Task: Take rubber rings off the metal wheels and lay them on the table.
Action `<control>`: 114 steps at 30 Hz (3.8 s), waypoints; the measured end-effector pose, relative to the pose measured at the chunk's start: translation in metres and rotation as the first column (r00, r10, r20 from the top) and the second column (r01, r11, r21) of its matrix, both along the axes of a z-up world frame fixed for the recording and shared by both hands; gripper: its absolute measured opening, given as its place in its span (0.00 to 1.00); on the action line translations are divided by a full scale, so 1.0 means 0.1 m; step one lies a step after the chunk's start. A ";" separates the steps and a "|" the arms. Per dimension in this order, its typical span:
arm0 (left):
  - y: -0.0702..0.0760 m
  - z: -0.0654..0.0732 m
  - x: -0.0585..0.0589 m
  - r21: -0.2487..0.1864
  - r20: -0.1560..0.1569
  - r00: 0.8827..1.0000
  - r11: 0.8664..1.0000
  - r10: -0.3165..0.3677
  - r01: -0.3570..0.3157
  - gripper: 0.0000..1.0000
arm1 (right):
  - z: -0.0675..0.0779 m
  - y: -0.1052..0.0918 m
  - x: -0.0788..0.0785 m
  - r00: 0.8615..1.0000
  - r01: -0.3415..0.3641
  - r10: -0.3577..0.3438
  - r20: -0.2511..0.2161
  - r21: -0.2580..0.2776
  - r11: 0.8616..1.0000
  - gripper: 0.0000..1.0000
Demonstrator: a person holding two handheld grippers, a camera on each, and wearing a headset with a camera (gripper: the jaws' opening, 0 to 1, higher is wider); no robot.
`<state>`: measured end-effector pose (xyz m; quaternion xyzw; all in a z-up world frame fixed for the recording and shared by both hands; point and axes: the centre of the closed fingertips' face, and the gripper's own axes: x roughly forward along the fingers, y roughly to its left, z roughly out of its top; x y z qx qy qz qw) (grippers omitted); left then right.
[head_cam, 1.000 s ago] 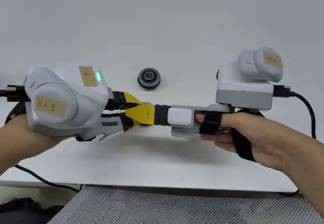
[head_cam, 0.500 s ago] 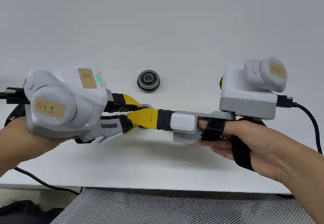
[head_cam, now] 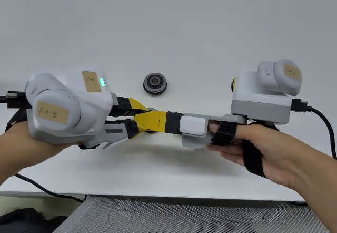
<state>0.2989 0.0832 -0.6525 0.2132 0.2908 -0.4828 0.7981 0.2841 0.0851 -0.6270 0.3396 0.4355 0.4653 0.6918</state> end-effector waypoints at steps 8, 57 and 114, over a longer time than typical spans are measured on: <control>0.00 0.00 0.00 0.002 0.001 1.000 1.000 0.000 0.000 0.13 | -0.06 -0.03 0.01 1.000 0.009 -0.009 0.006 -0.011 1.000 0.49; 0.00 0.00 -0.01 -0.003 0.001 1.000 1.000 0.002 -0.002 0.13 | -0.32 -0.15 0.14 0.997 0.080 -0.080 0.002 -0.093 0.992 0.02; 0.00 0.01 0.00 -0.005 0.007 1.000 1.000 0.000 0.000 0.13 | -0.22 -0.04 0.15 0.992 0.035 -0.012 0.126 -0.189 0.981 0.01</control>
